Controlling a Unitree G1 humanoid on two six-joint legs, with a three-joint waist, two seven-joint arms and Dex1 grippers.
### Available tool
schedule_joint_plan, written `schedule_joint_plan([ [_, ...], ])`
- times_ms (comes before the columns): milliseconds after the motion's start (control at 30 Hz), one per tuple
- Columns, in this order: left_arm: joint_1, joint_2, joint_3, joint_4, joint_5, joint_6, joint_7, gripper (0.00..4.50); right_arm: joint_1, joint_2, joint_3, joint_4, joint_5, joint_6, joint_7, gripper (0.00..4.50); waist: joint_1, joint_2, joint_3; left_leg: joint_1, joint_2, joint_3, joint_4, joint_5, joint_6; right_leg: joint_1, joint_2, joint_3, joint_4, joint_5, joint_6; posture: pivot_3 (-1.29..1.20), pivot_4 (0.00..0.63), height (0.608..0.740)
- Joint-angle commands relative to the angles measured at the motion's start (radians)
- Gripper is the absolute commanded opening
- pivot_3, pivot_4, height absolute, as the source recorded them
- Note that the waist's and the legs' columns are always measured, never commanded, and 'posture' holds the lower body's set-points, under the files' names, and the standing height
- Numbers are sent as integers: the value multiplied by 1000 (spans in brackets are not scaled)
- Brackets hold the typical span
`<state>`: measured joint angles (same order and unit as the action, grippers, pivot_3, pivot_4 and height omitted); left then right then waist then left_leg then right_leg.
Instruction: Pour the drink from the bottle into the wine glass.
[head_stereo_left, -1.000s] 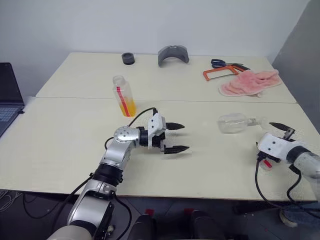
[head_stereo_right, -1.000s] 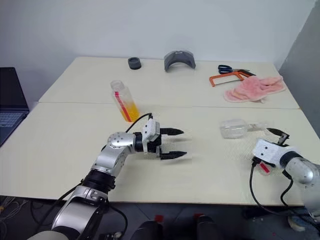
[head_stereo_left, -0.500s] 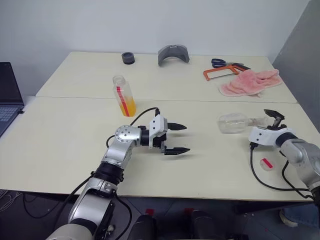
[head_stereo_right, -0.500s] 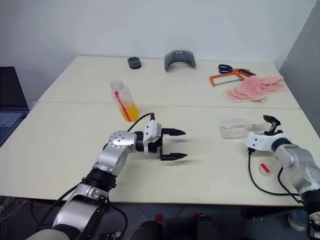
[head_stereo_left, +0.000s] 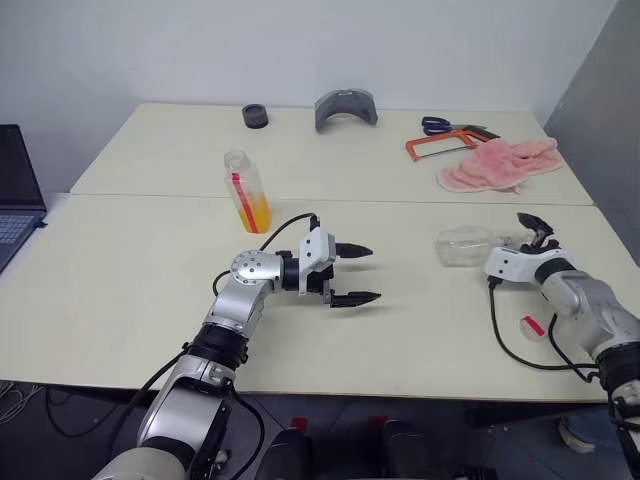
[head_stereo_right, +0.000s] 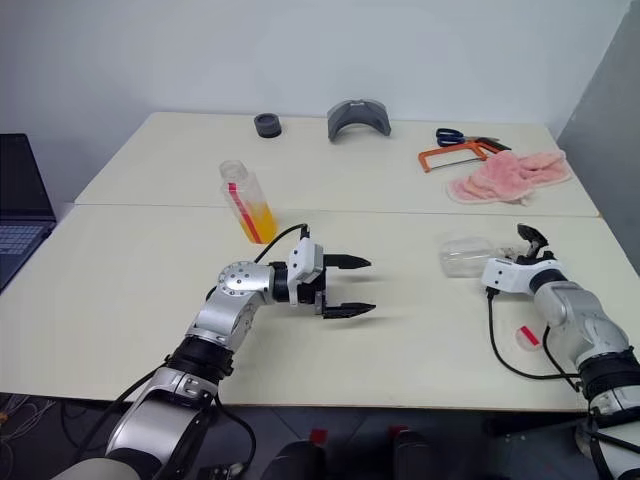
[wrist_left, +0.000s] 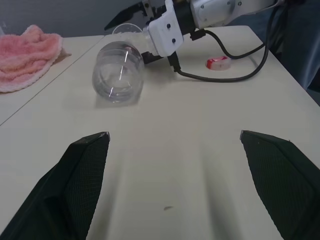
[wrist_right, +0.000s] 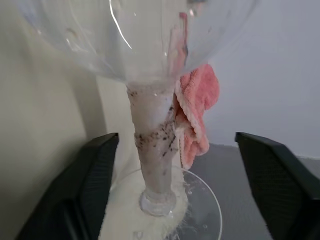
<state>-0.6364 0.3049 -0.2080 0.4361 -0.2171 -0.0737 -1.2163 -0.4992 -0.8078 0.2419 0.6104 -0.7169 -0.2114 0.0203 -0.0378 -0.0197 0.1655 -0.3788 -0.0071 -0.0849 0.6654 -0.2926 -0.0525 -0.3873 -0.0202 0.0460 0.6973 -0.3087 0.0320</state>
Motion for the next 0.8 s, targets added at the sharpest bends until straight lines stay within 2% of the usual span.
schedule_joint_plan([
  [33,-14,-5,10,-36,-6,-2,9,4500,-27,9,8,25,10,-19,-10,2533,-1,0,0,0,0,0,0,0,0,0,0,0,0,0,0,0,150,740],
  [233,-7,-7,26,-47,-18,24,38,4500,-58,15,-8,15,35,-32,-8,311,-5,0,0,0,0,0,0,0,0,0,0,0,0,0,0,0,150,740],
  [267,-5,-7,34,-48,-21,31,51,4500,-57,18,-21,-8,50,-26,-6,130,-6,0,0,0,1,0,0,0,0,0,0,0,0,0,0,0,150,740],
  [400,3,-15,70,-61,-39,71,112,4500,-31,94,-118,-146,204,30,38,135,-17,0,0,-1,1,0,0,0,0,-1,0,0,1,0,0,0,150,740],
  [533,22,3,84,-88,-43,107,128,4500,29,331,-253,-296,534,184,153,135,-23,0,0,-1,3,-2,0,0,-1,-1,0,-1,1,0,0,0,150,740],
  [633,33,19,87,-107,-44,122,124,4500,72,436,-280,-353,624,264,188,135,-19,1,0,-1,2,-4,0,0,-1,0,0,-2,1,0,0,0,150,740],
  [800,46,43,92,-139,-58,161,113,4500,122,487,-281,-399,660,331,198,135,-18,1,0,-1,-1,-9,1,0,0,0,-2,-2,1,0,0,0,150,740],
])
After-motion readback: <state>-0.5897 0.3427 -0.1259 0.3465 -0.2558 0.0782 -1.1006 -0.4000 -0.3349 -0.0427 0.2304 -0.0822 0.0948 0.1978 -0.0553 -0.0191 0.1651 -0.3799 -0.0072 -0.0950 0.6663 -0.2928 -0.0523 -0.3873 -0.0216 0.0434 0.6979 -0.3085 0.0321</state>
